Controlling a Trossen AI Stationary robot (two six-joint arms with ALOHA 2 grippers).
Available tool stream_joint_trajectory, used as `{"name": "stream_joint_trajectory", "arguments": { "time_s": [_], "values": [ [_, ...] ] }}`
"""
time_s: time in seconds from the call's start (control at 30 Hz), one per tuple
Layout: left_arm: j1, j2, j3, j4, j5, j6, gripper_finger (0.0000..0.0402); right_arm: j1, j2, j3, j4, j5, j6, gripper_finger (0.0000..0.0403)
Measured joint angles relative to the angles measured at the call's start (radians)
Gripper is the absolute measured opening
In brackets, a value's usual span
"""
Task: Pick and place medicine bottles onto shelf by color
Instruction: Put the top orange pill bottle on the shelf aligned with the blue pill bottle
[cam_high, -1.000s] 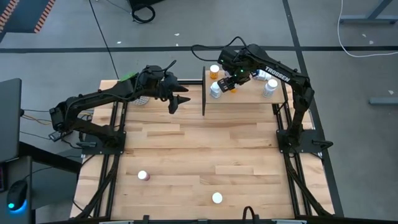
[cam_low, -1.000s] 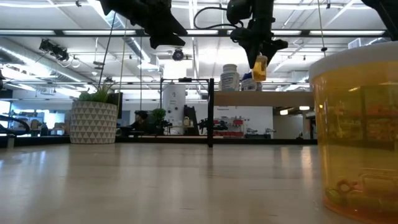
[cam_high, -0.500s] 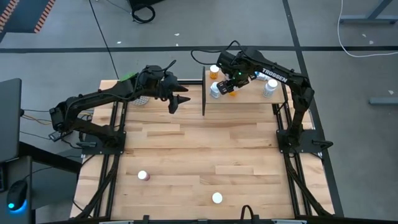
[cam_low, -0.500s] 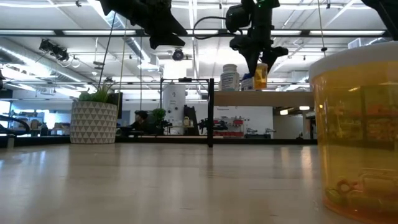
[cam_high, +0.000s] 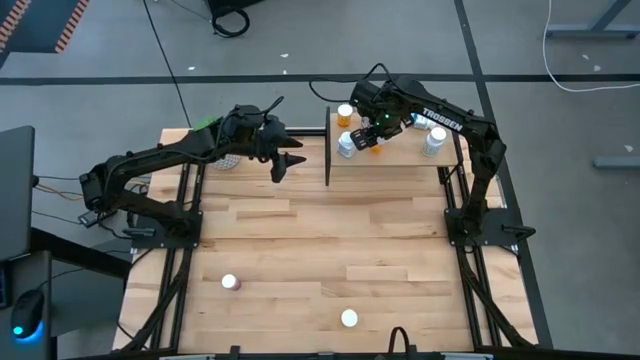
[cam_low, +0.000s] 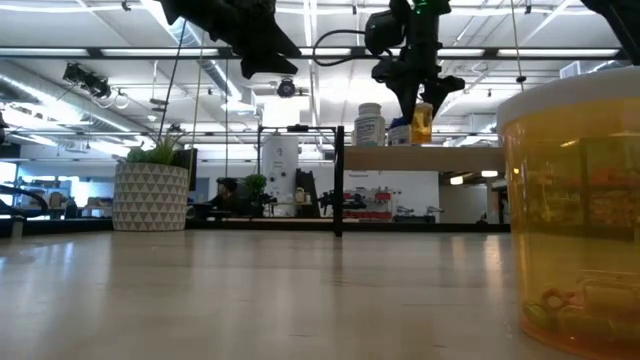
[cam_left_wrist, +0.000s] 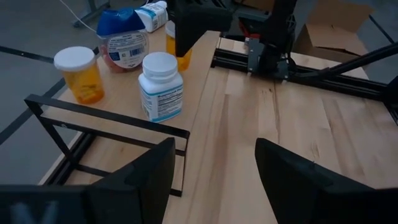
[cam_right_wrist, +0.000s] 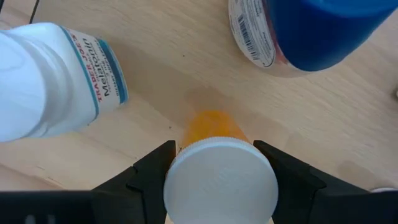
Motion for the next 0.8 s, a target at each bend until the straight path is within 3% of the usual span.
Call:
{"name": "stream_joint_trajectory", "arguments": {
  "time_s": [0.8],
  "values": [
    [0.000,0.000,0.000,0.000,-0.008,0.015,0.0229,0.000,0.000,0.000,0.001,-0.013,0.117,0.0216]
  ]
}}
